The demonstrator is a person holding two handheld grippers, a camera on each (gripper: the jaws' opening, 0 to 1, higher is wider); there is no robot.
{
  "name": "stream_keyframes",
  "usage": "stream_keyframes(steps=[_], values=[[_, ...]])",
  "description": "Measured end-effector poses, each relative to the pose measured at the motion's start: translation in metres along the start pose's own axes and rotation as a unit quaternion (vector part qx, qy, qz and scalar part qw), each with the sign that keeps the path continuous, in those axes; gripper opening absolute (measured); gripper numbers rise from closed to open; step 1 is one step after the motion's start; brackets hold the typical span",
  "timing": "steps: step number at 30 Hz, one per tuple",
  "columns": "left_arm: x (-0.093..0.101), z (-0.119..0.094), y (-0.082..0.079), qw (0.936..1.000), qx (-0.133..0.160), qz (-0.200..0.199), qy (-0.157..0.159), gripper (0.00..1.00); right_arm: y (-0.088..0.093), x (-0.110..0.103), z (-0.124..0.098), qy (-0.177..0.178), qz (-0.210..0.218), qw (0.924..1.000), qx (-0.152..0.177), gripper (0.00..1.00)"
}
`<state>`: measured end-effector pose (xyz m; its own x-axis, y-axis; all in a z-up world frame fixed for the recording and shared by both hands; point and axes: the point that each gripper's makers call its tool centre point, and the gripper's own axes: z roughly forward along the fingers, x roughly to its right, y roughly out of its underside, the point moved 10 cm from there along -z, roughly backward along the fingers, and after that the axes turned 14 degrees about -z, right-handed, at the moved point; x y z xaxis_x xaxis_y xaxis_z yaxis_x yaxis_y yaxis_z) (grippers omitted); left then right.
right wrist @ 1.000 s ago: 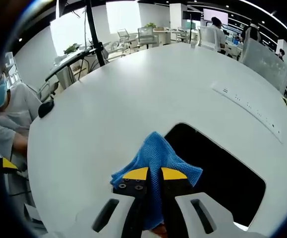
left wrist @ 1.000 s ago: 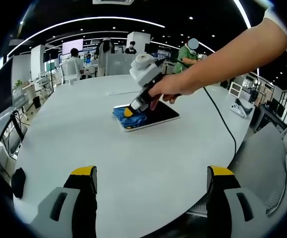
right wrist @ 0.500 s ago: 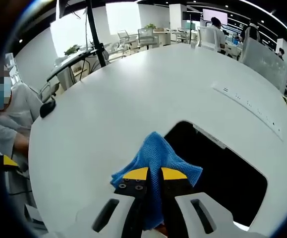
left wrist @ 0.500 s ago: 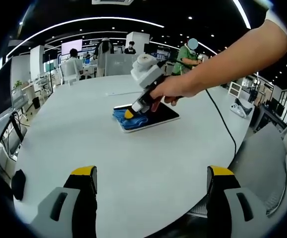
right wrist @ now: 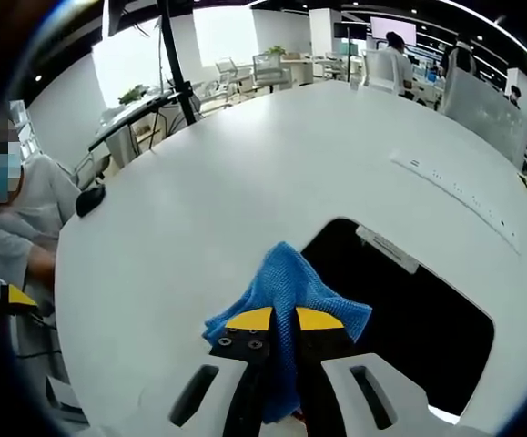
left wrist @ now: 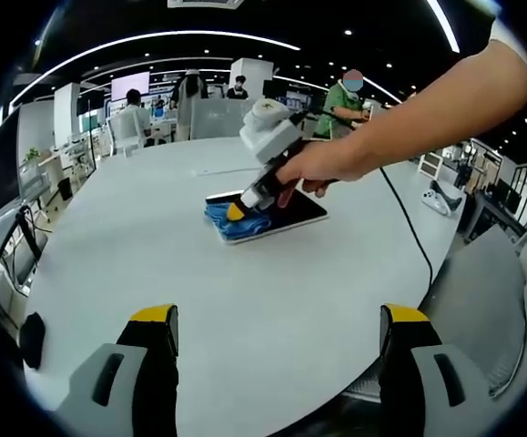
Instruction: Wipe the mirror surface with the cleaning cloth until all visible marks leave the cleaned area.
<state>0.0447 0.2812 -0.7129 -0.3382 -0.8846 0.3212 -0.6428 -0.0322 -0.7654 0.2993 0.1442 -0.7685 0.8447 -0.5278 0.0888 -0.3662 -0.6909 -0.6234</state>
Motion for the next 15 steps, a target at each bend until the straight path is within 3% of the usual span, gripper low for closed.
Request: stream_keyframes(steps=[13, 15], values=[[0.001, 0.0, 0.001, 1.0, -0.004, 0.002, 0.001, 0.93, 0.003, 0.006, 0.001, -0.008, -0.016, 0.9998, 0.001, 0.03], [0.003, 0.0, 0.001, 1.0, -0.003, 0.001, 0.003, 0.93, 0.005, 0.0, -0.009, -0.008, -0.019, 0.9998, 0.0, 0.03]])
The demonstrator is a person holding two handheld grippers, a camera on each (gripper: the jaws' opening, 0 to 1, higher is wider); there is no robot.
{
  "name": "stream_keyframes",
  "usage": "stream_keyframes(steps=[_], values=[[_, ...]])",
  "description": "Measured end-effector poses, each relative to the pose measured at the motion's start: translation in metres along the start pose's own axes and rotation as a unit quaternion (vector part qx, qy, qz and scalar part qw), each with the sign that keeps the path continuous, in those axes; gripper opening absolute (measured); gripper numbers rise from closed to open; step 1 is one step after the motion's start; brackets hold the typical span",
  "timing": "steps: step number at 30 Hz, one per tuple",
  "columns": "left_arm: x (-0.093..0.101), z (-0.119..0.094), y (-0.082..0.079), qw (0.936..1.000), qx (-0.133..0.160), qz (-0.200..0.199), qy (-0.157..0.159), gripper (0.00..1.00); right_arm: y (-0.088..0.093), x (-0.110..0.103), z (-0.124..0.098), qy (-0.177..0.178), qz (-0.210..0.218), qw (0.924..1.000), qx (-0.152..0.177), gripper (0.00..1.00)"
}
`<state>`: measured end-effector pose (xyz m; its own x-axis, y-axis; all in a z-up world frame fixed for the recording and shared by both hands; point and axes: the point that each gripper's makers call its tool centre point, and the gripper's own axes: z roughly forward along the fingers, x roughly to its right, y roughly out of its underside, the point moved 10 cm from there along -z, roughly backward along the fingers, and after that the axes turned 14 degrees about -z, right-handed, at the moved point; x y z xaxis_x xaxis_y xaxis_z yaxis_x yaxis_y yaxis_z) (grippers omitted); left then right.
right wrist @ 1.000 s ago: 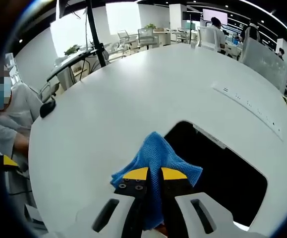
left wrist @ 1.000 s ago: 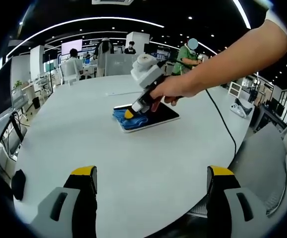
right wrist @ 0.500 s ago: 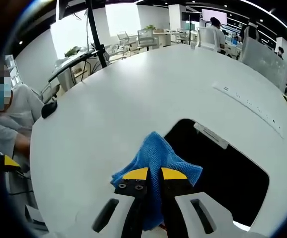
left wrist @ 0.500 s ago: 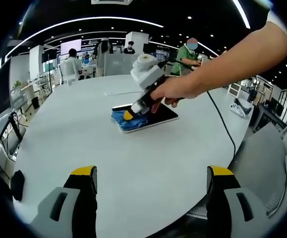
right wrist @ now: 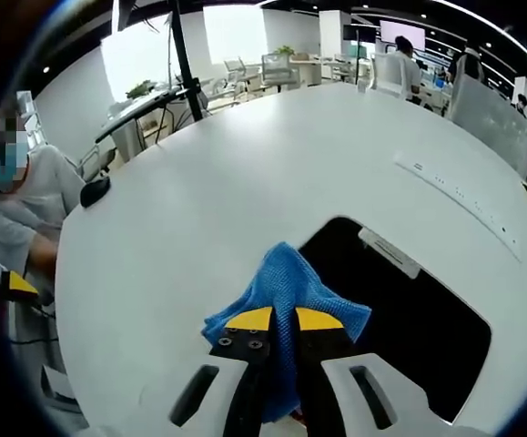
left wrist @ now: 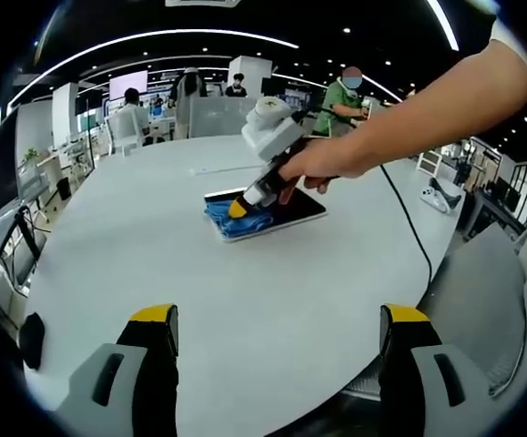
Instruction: Wipe the mirror surface with the cleaning cloth until all visible marks leave the cleaned area.
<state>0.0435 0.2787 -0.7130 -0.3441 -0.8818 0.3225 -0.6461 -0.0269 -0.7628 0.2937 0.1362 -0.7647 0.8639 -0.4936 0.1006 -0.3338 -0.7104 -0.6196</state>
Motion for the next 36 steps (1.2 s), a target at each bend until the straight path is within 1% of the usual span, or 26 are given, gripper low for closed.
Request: stream_keyframes(steps=[2, 3, 6, 8, 11, 12, 22, 24, 25, 32, 34, 36], values=[[0.001, 0.0, -0.001, 1.0, 0.001, 0.002, 0.001, 0.93, -0.001, 0.01, 0.01, -0.001, 0.001, 1.0, -0.001, 0.03], [0.001, 0.001, -0.001, 1.0, 0.001, 0.002, 0.001, 0.93, 0.0, 0.009, 0.011, -0.001, 0.001, 1.0, -0.001, 0.03], [0.001, 0.001, -0.002, 1.0, 0.002, 0.001, 0.0, 0.93, 0.0, 0.009, 0.01, -0.001, -0.001, 1.0, -0.002, 0.03], [0.001, 0.0, -0.002, 1.0, 0.003, 0.002, 0.0, 0.93, 0.001, 0.003, 0.002, 0.0, -0.003, 1.0, -0.003, 0.03], [0.0, 0.0, -0.002, 1.0, 0.004, 0.001, -0.001, 0.93, 0.002, 0.004, 0.001, 0.0, -0.005, 1.0, -0.005, 0.03], [0.0, 0.0, -0.002, 1.0, 0.004, 0.001, -0.002, 0.93, 0.003, 0.01, 0.008, 0.0, -0.003, 1.0, -0.005, 0.03], [0.005, 0.002, -0.003, 1.0, 0.002, 0.006, 0.003, 0.93, 0.008, 0.011, 0.001, 0.004, 0.0, 0.9999, -0.01, 0.03], [0.005, 0.001, -0.004, 1.0, 0.004, 0.006, 0.004, 0.93, 0.008, 0.017, 0.009, 0.004, -0.002, 0.9999, -0.011, 0.03], [0.005, 0.001, -0.004, 1.0, 0.005, 0.007, 0.004, 0.93, 0.008, 0.018, 0.009, 0.003, -0.002, 0.9999, -0.011, 0.03], [0.003, -0.001, -0.003, 1.0, 0.002, 0.008, 0.0, 0.93, 0.01, 0.017, 0.004, 0.002, -0.008, 0.9999, -0.009, 0.03], [0.003, -0.001, -0.003, 1.0, 0.003, 0.007, 0.0, 0.93, 0.012, 0.013, -0.001, 0.002, -0.007, 0.9999, -0.007, 0.03], [0.003, -0.001, -0.003, 1.0, 0.001, 0.007, 0.001, 0.93, 0.012, 0.02, 0.007, 0.003, -0.007, 1.0, -0.006, 0.03]])
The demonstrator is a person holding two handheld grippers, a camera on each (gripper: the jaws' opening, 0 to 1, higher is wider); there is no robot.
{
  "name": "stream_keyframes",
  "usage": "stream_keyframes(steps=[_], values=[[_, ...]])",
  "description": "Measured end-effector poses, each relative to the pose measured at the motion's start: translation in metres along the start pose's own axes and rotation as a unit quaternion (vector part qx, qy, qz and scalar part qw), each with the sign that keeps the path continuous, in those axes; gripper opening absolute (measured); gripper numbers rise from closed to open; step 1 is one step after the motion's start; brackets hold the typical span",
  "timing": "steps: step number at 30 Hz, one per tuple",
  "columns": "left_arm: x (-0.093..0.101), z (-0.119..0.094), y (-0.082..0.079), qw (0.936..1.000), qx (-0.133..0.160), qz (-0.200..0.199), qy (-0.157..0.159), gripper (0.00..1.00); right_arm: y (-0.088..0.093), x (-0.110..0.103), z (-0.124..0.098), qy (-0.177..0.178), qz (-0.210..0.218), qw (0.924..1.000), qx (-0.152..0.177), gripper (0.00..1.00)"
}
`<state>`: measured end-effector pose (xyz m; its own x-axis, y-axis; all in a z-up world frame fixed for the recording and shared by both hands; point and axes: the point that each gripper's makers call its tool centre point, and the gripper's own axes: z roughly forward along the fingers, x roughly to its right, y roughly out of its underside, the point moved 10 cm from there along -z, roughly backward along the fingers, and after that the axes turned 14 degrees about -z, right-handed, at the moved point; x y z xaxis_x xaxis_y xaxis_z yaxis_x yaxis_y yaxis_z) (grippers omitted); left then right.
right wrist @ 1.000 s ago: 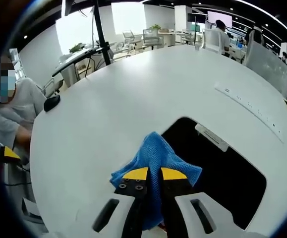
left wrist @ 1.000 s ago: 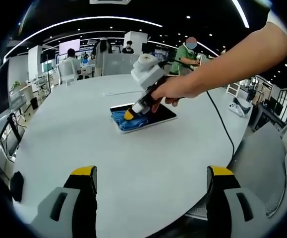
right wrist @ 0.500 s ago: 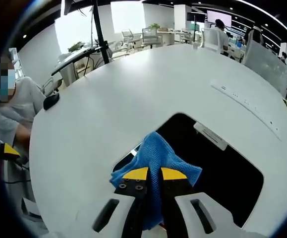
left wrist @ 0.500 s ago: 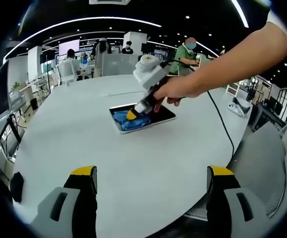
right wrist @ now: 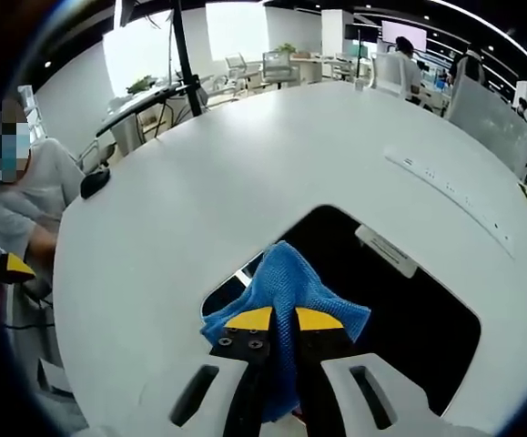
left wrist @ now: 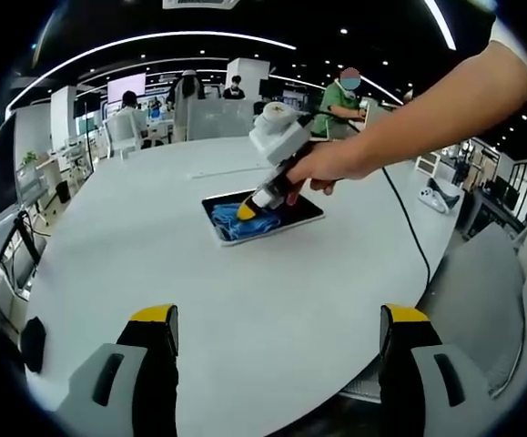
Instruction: Wipe the mirror surface with the cleaning cloth until all visible marks leave the cleaned area.
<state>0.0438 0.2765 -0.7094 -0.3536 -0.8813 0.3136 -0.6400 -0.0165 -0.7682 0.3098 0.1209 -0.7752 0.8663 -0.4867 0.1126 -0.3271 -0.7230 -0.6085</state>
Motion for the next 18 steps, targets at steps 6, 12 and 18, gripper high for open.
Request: stream_keyframes(steps=[6, 12, 18], values=[[0.0, 0.001, -0.002, 0.9999, -0.002, 0.011, 0.001, 0.93, 0.003, -0.003, -0.009, 0.0, 0.003, 1.0, -0.003, 0.03], [-0.001, 0.0, -0.002, 1.0, -0.001, 0.008, -0.001, 0.93, 0.004, -0.001, -0.008, 0.0, -0.001, 1.0, -0.003, 0.03], [0.0, -0.001, 0.0, 1.0, -0.001, 0.006, -0.002, 0.92, 0.008, 0.001, -0.014, 0.005, 0.0, 1.0, -0.006, 0.03]])
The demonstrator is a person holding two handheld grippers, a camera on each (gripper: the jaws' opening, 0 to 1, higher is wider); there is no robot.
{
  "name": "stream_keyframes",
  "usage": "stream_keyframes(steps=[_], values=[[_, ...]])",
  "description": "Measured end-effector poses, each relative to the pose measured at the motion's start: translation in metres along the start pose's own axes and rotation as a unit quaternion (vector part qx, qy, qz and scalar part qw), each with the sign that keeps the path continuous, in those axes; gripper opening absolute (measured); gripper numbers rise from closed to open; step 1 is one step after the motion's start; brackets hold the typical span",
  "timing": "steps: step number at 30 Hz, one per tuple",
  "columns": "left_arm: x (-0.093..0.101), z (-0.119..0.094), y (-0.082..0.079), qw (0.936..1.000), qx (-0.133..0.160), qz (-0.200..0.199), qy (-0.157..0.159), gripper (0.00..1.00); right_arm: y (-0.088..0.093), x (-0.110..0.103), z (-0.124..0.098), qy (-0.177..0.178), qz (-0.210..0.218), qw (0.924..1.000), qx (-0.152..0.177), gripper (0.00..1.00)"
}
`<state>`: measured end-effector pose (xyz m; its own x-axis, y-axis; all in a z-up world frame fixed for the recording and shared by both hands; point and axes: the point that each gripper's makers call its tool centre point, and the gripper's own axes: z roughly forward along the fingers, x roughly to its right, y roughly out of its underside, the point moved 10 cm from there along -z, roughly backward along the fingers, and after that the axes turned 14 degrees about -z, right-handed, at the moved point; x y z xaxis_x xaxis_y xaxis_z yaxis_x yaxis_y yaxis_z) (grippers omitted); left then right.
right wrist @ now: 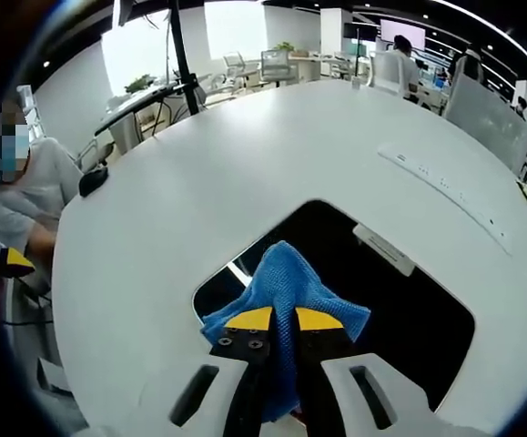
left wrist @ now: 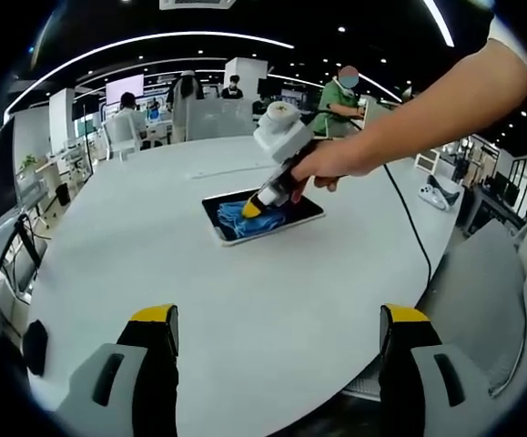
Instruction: Wipe the mirror surface with the cleaning cloth until all visible marks leave the cleaned area.
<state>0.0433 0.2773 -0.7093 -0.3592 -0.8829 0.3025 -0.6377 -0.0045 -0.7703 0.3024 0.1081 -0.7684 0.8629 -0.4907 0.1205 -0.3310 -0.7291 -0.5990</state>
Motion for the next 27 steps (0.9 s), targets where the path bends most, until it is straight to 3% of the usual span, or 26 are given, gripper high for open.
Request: stream_keyframes(steps=[27], values=[[0.003, 0.0, -0.002, 1.0, 0.004, 0.001, 0.002, 0.92, 0.018, 0.017, -0.011, 0.016, 0.013, 0.9997, -0.015, 0.03]])
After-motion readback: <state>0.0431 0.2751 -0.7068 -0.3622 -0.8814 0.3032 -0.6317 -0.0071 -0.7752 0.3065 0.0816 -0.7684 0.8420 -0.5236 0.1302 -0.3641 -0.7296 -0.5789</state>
